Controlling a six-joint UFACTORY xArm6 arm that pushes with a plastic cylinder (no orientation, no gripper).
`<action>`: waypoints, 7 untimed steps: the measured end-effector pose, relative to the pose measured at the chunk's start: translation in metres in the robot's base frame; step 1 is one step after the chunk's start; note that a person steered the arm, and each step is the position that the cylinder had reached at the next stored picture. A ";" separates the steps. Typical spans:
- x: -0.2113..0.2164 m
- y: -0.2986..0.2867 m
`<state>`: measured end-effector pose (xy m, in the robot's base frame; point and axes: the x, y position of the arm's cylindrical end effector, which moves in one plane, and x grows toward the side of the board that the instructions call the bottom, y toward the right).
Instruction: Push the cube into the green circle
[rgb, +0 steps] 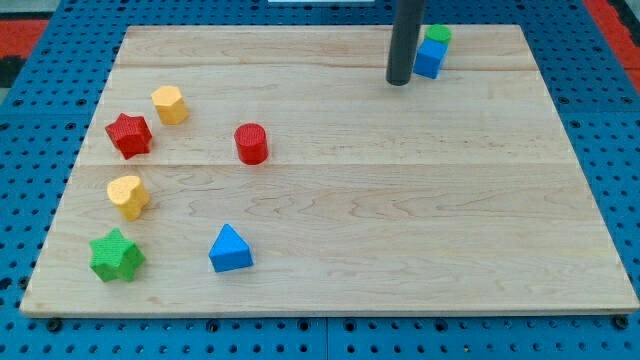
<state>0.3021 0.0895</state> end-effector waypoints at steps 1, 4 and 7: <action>-0.005 -0.021; -0.019 0.030; -0.019 0.137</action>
